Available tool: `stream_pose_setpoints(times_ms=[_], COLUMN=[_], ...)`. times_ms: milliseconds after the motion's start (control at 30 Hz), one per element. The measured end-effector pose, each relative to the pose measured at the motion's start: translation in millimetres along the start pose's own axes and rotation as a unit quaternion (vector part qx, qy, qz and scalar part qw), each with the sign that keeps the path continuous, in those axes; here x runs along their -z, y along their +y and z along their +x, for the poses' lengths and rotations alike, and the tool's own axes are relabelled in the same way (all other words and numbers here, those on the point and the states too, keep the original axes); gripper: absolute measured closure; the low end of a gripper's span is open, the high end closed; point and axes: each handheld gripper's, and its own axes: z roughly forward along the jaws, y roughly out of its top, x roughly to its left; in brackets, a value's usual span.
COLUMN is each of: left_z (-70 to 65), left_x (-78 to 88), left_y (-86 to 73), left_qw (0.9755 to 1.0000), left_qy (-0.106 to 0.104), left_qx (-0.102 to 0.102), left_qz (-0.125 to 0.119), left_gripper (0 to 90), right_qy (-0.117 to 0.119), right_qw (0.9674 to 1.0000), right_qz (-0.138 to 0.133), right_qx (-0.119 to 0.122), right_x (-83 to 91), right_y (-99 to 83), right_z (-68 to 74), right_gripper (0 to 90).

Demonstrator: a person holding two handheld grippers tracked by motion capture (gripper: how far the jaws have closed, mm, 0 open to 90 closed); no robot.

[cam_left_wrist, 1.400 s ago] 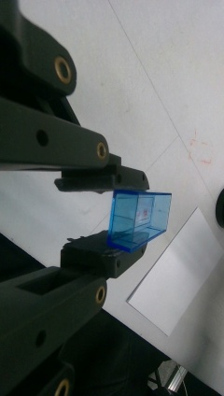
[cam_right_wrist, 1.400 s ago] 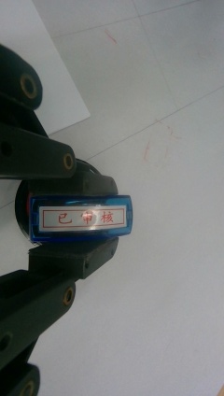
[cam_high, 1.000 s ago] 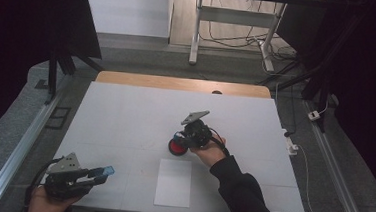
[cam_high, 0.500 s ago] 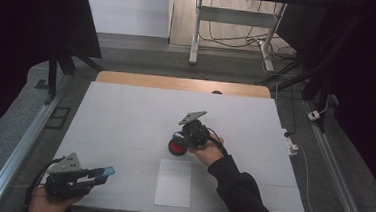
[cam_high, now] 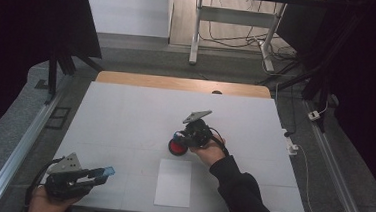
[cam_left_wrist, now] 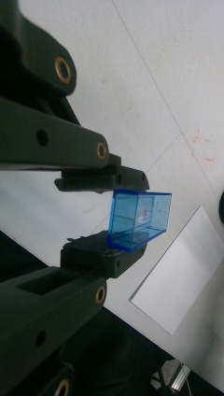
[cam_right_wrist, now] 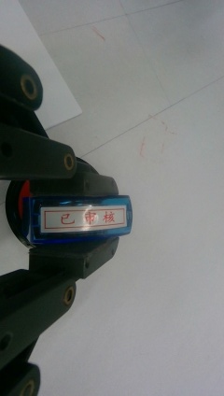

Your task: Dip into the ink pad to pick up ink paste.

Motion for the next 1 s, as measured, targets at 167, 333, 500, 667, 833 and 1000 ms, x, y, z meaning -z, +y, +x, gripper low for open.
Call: stream_pose_setpoints(times_ms=[167,333,500,667,833,1000], left_z=[0.8,0.9,0.9,0.9,1.3,1.5], left_x=[0.5,0.6,0.4,0.5,0.7,0.7], left_y=[-0.3,-0.2,-0.2,-0.2,-0.3,-0.3], left_qw=[1.0,1.0,1.0,1.0,1.0,1.0], left_qy=[-0.001,-0.002,-0.002,-0.002,-0.003,-0.004], left_qx=[0.003,0.004,0.004,0.005,0.006,0.007], left_qz=[-0.002,-0.002,-0.002,-0.002,-0.003,-0.003], left_gripper=[68.3,68.3,68.3,68.3,68.3,68.2], right_qy=[-0.006,-0.009,-0.007,-0.004,0.001,0.003], right_qw=[1.0,0.9999,0.9998,0.9996,0.9995,0.9997], right_qz=[0.003,0.0,-0.018,-0.027,-0.033,-0.021], right_qx=[0.006,0.005,0.001,0.001,0.003,0.01], right_x=[1.5,5.1,15.2,21.8,23.6,18.5], right_y=[0.2,-0.3,2.3,5.0,7.6,6.4], right_z=[2.0,1.0,-0.2,1.7,5.7,8.6], right_gripper=[70.8,70.7,70.7,70.7,70.6,70.6])
